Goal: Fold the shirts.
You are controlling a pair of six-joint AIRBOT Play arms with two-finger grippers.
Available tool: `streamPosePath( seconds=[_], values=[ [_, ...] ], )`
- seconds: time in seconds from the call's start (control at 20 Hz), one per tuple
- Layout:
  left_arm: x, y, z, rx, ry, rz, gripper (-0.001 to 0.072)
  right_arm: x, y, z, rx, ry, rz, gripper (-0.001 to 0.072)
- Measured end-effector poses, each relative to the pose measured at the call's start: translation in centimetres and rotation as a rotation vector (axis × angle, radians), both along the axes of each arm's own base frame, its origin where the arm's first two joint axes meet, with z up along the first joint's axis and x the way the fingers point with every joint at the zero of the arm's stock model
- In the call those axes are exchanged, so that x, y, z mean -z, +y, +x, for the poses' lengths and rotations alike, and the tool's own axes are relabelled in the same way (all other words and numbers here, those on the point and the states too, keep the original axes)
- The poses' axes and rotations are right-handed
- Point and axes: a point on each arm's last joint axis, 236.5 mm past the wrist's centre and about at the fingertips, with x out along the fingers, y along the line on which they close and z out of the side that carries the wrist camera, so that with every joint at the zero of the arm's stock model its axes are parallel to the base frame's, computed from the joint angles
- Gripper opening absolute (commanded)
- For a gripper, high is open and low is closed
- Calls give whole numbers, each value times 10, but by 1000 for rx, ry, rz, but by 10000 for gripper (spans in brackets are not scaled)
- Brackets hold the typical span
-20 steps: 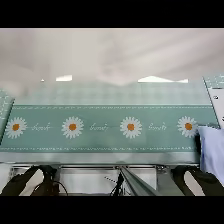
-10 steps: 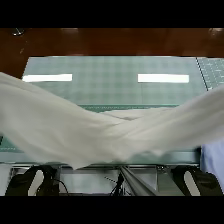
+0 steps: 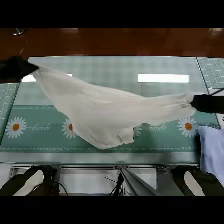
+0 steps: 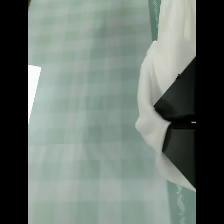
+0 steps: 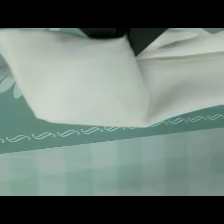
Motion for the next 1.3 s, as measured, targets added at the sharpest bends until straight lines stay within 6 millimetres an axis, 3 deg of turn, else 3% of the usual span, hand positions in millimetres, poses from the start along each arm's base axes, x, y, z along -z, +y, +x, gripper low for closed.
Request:
streamPosePath(
  seconds=[0.1,0.2,0.25,0.3,0.35,0.4,0.5,0.65,0.8,0.95,1.05,1.3],
  values=[
    [15,-2,36,6,39,-60,26,30,-10,28,25,63,-2,21],
    [34,-16,59,31,84,-124,38,58,-13,53,39,121,26,21],
    [48,-27,65,53,121,-150,194,69,-10,67,49,141,58,55],
    [62,-40,68,87,163,-173,595,78,-6,78,57,158,92,194],
    [75,-54,66,123,208,-190,705,85,-1,88,67,171,130,444],
    [90,-67,60,170,266,-198,705,88,2,99,79,172,163,643],
    [113,-83,38,264,378,-188,705,88,6,114,86,173,202,633],
    [139,-64,2,323,534,-87,705,68,-11,122,94,175,202,632],
    [154,-24,-39,266,650,-20,704,55,-57,93,148,224,142,622],
    [179,-14,-94,203,749,-52,703,68,-87,44,246,276,141,622],
    [197,-28,-130,177,781,-118,702,86,-83,15,287,281,175,622],
    [224,-98,-191,180,779,-316,702,125,-31,-26,267,264,319,622]
  ],
)
